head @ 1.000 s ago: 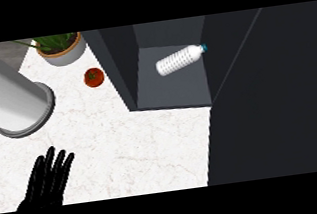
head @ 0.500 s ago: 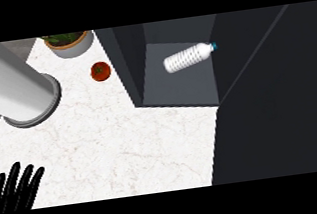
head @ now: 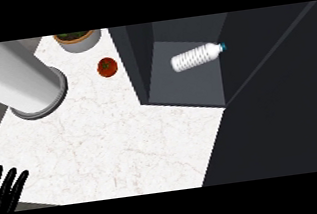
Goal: Pick up the bottled water, place it into the cabinet and close the cabinet
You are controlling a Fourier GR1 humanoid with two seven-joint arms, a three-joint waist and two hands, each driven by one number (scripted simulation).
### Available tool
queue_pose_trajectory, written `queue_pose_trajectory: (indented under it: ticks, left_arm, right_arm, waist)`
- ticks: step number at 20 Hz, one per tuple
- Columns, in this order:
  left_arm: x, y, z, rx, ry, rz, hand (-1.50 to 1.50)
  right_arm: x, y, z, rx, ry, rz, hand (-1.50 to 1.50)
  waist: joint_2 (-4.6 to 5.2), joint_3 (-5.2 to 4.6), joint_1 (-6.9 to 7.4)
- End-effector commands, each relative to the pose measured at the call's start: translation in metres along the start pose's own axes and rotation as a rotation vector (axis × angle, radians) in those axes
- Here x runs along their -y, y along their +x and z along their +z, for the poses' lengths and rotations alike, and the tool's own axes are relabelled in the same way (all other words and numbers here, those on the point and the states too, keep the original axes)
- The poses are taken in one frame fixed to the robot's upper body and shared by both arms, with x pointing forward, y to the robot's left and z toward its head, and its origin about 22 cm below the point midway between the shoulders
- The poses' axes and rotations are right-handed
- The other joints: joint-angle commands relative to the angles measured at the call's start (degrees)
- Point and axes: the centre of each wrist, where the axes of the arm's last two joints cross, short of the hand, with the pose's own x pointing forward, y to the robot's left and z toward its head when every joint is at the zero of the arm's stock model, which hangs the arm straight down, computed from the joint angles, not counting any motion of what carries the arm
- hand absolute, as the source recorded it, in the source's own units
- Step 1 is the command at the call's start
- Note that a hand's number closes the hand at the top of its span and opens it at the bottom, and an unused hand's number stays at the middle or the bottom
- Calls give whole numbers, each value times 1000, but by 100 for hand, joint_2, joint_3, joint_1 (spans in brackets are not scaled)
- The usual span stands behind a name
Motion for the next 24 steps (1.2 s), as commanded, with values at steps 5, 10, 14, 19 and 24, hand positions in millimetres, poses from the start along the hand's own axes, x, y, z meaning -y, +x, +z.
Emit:
queue_pose_trajectory:
  ticks: [5, 10, 14, 19, 24]
  left_arm:
    - [-16, 13, -1, 2, -25, -20, -150]
    - [-17, 14, -6, 31, -23, -15, -150]
    - [-18, 19, -9, 26, -43, -21, -150]
    - [-25, 27, -14, 34, -47, -28, -150]
    - [-24, 26, -15, 33, -45, -22, -150]
  right_arm:
    - [-9, -4, -25, -58, 57, -83, 150]
    - [-6, -12, -32, -74, -5, -122, 150]
    - [-1, -20, -38, -67, -58, -170, 150]
    - [3, -36, -54, -82, -89, -297, 150]
    - [14, -56, -77, -93, -44, -412, 150]
  waist:
    - [65, -15, 83]
    - [123, -15, 108]
    - [176, 2, 247]
    - [200, 23, 237]
    - [194, 47, 235]
